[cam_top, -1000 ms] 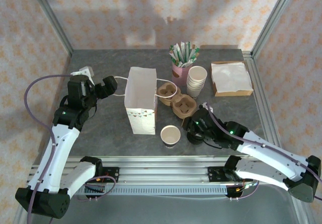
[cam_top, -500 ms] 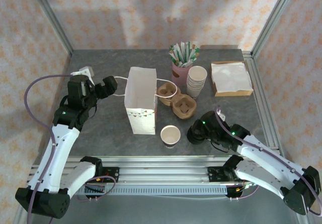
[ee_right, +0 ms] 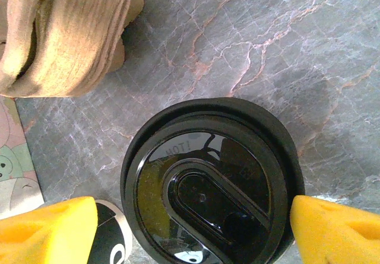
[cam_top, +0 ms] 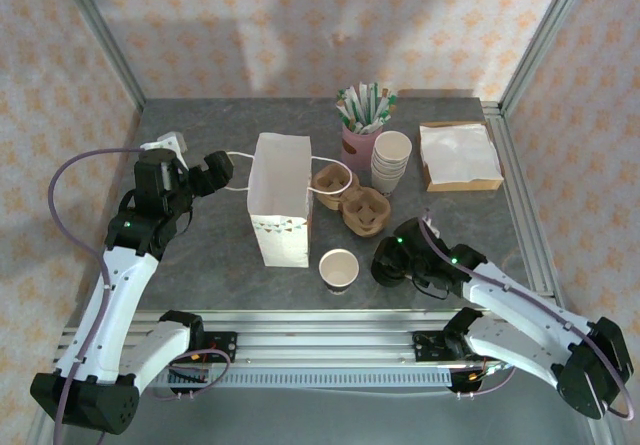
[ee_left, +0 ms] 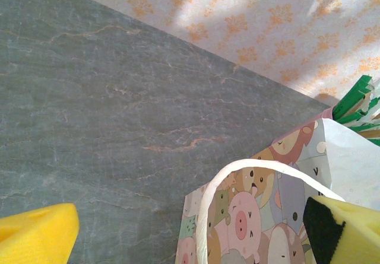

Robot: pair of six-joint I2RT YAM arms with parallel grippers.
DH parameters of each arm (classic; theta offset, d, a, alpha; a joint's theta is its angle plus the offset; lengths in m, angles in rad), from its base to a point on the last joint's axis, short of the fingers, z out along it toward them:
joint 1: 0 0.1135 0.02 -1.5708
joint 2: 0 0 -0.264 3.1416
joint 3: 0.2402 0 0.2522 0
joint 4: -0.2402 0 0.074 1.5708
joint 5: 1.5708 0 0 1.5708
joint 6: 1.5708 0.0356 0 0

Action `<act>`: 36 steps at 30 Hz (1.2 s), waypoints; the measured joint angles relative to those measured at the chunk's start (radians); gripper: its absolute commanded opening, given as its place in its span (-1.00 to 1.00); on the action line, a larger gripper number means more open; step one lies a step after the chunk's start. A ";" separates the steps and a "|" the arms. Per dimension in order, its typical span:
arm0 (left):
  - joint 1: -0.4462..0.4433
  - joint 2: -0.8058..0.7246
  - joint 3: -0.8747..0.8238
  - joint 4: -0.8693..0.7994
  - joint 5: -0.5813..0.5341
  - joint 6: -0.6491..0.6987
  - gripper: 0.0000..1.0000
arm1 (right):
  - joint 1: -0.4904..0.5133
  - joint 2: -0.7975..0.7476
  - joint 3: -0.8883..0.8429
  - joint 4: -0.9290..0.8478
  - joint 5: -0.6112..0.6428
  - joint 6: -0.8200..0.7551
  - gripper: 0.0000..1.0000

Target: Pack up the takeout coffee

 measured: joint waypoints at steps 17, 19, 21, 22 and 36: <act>0.000 0.000 0.000 0.000 0.000 0.000 0.97 | 0.000 0.053 0.000 -0.003 0.011 -0.011 0.62; 0.000 0.000 0.000 0.000 0.000 0.000 0.96 | 0.000 0.058 0.000 -0.002 0.011 -0.012 0.61; 0.000 0.000 0.000 0.000 0.000 0.000 0.97 | 0.000 0.061 0.001 0.002 0.011 -0.015 0.62; 0.000 0.000 0.000 0.000 0.000 0.000 0.96 | 0.000 0.064 0.002 0.004 0.011 -0.016 0.63; 0.000 0.000 0.000 0.000 0.000 0.000 0.96 | 0.000 0.100 0.064 -0.037 0.027 -0.045 0.60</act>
